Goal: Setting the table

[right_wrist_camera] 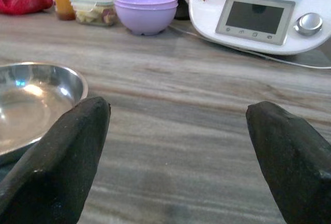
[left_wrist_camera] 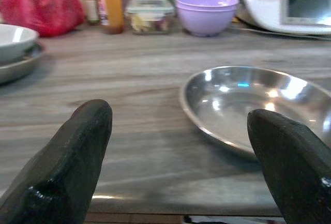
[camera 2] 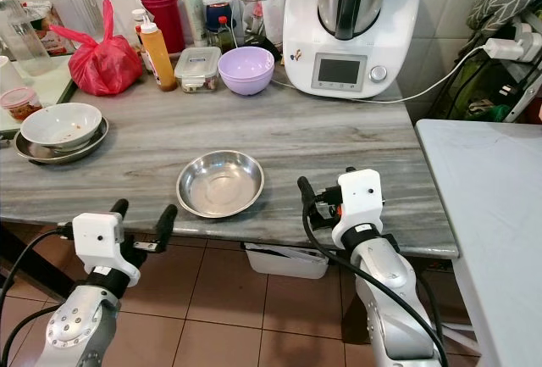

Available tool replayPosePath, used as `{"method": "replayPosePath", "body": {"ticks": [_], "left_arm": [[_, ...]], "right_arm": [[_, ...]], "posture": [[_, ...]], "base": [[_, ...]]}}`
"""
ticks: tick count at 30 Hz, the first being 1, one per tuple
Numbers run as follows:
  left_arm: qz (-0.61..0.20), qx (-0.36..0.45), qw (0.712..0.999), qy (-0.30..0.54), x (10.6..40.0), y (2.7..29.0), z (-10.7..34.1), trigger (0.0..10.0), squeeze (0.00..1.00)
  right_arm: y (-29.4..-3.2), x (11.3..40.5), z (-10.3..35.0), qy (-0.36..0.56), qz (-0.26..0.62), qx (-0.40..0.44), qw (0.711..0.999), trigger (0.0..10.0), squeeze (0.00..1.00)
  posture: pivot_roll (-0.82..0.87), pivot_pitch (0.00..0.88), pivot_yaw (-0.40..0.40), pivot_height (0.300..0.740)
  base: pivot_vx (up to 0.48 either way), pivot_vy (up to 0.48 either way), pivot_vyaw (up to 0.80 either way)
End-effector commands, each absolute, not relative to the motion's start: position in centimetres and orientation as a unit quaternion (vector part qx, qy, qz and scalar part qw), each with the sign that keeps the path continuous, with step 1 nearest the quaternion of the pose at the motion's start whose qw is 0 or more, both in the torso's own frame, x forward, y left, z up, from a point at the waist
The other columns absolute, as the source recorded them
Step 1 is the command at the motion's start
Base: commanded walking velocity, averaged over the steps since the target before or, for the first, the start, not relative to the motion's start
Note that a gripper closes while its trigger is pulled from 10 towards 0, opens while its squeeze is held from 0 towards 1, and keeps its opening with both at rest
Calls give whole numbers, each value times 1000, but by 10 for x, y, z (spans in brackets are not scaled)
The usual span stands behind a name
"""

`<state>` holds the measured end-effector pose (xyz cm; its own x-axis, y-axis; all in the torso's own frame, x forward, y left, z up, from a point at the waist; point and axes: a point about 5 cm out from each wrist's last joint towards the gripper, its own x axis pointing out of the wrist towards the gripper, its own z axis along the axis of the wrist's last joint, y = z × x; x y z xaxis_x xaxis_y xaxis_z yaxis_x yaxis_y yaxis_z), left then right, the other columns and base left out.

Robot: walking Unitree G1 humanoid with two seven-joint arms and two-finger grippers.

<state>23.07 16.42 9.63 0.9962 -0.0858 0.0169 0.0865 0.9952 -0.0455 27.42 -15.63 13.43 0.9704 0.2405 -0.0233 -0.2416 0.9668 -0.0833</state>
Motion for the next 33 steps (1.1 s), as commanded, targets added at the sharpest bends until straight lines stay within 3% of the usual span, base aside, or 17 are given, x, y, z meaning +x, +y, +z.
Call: {"method": "replayPosePath", "body": {"ticks": [1, 18, 28, 33], "left_arm": [[-26, -13, 1000, -11, 229, 170, 95, 10000, 0], [10, 9, 1000, 8, 208, 180, 83, 10000, 0], [14, 5, 1000, 14, 208, 179, 82, 10000, 0], [27, -5, 999, 22, 210, 182, 81, 10000, 0]], "right_arm": [[-155, 274, 133, 11, 129, -43, 991, 10000, 0], [-155, 269, 124, 28, 142, -37, 989, 10000, 0], [-152, 270, 124, 29, 148, -37, 988, 10000, 0], [-151, 270, 123, 31, 150, -32, 988, 10000, 0]], "posture": [[-96, 21, 36, 740], [-81, 17, 30, 740], [-76, 19, 26, 740], [-76, 23, 26, 740]], "base": [[0, 0, 0], [0, 0, 0], [0, 0, -675], [0, 0, 0]]}}
